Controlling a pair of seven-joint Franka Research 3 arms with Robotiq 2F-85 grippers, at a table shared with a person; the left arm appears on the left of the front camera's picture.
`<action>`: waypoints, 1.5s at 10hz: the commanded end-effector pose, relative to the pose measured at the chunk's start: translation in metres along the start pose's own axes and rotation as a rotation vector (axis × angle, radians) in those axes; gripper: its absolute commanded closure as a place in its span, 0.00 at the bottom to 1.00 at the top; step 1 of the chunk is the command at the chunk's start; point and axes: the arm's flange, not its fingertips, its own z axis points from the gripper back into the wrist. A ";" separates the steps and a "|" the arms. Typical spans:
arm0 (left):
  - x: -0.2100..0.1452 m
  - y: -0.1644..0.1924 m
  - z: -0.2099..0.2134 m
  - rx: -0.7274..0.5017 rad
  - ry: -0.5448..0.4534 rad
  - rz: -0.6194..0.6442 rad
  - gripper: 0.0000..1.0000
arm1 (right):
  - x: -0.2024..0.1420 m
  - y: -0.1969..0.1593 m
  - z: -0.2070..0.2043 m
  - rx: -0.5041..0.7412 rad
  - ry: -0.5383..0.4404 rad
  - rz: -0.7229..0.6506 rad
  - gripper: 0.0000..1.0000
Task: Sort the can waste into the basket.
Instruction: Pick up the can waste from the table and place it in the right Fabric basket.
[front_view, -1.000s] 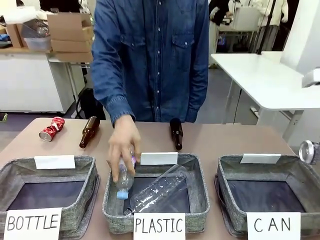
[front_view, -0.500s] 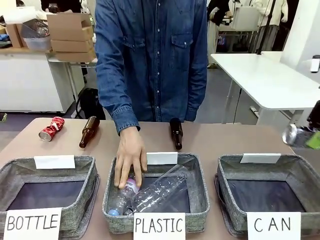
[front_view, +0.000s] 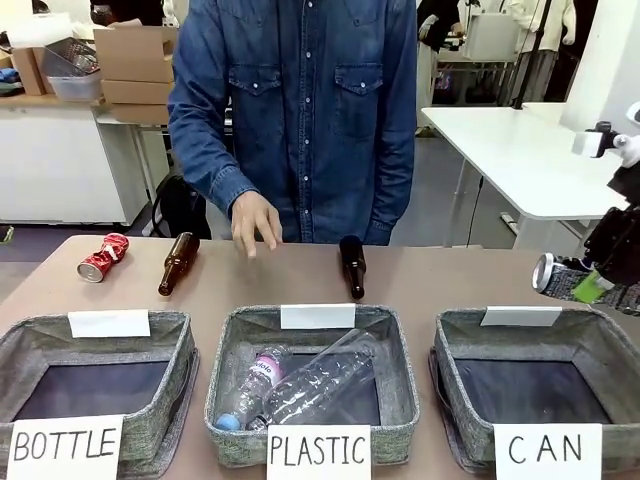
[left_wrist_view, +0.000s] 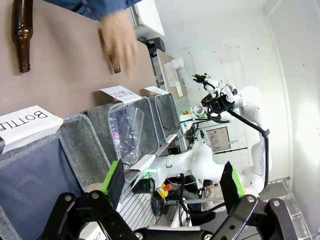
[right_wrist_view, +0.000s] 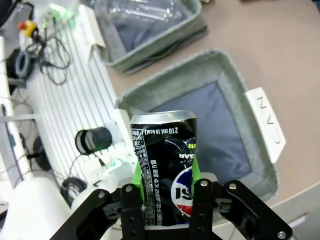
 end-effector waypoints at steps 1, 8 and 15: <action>-0.001 -0.002 0.000 -0.013 -0.001 -0.018 0.00 | 0.000 0.000 0.000 -0.011 0.028 -0.004 0.06; -0.001 -0.002 0.000 -0.013 -0.001 -0.018 0.00 | 0.000 -0.003 0.000 0.013 -0.057 -0.049 0.00; -0.001 -0.002 0.000 -0.013 -0.001 -0.018 0.00 | 0.033 -0.077 0.044 0.886 -1.332 -1.261 0.00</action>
